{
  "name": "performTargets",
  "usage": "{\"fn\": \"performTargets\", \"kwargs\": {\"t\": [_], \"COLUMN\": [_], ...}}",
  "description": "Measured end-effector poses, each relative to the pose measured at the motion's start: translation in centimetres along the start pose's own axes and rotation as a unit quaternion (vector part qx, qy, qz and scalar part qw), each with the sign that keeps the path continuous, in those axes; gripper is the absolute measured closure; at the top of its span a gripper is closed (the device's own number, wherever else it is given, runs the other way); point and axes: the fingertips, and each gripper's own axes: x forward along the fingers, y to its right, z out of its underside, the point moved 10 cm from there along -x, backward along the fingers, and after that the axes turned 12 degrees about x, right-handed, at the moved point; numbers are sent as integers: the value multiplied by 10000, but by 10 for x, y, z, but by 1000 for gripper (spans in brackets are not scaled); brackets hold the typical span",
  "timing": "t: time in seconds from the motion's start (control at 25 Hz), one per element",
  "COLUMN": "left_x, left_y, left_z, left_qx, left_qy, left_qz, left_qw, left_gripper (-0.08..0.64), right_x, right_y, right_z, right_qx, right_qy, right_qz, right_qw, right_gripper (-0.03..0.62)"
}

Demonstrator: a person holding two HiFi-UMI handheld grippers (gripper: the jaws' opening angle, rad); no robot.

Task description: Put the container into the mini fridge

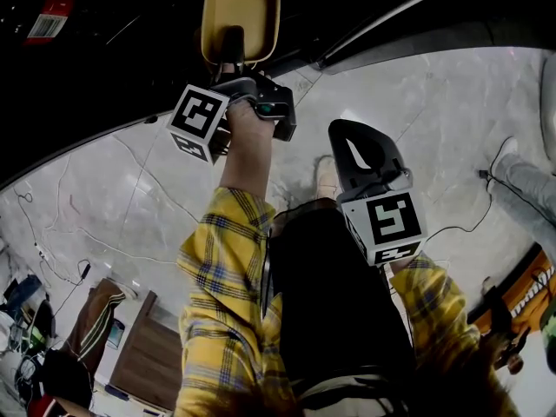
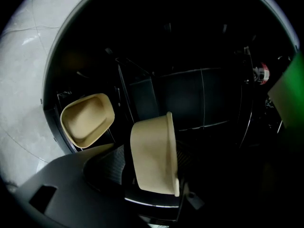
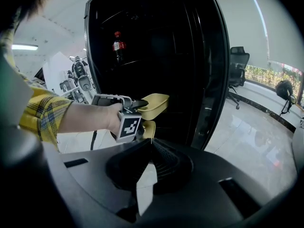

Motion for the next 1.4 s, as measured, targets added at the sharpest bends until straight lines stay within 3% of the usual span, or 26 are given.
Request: {"fn": "performTargets", "kwargs": {"t": [0.36, 0.48, 0.56, 0.64, 0.68, 0.72, 0.76, 0.84, 0.92, 1.04, 1.16, 1.24, 1.32, 1.4], "left_x": [-28, -42, -48, -55, -58, -60, -61, -61, -60, -56, -50, -45, -39, -34], "left_y": [3, 11, 19, 20, 19, 20, 21, 25, 27, 28, 35, 40, 43, 44], "left_z": [12, 17, 20, 21, 20, 20, 21, 25, 30, 29, 27, 26, 25, 24], "left_qx": [-419, -462, -68, 1021, 1800, 2603, 3355, 4611, 5446, 6184, 6696, 6882, 6909, 6861], "left_qy": [-132, -140, -275, -600, -784, -931, -1034, -1195, -1293, -1218, -968, -884, -864, -869], "left_qz": [118, 510, 955, 1146, 1130, 1079, 1025, 938, 792, 428, 100, 17, 11, 14], "left_qw": [9990, 9975, 9950, 9863, 9740, 9550, 9307, 8742, 8249, 7752, 7363, 7201, 7177, 7223], "left_gripper": [242, 242, 242, 242, 244, 244, 245, 244, 244, 244, 245, 245, 245, 247], "right_x": [-3, -4, -5, -5, -5, -5, -5, -6, -6, -5, -4, -3, -3, -2], "right_y": [-2, -3, -4, -5, -5, -5, -4, -3, -3, -3, -3, -2, -2, -2], "right_z": [-4, -4, -3, -2, -1, 0, 1, 2, 3, 3, 3, 5, 7, 8], "right_qx": [24, 61, 82, 87, 90, 95, 101, 112, 113, 117, 142, 156, 141, 144], "right_qy": [86, 94, 90, 83, 78, 70, 62, 46, 37, 38, 29, 10, -13, -31], "right_qz": [70, 100, 113, 118, 120, 123, 127, 134, 132, 114, 94, 95, 100, 102], "right_qw": [9999, 9999, 9999, 9999, 9999, 9999, 9998, 9998, 9998, 9999, 9999, 9998, 9998, 9998], "right_gripper": [565, 565, 565, 565, 565, 565, 565, 565, 565, 565, 565, 565, 565, 565]}}
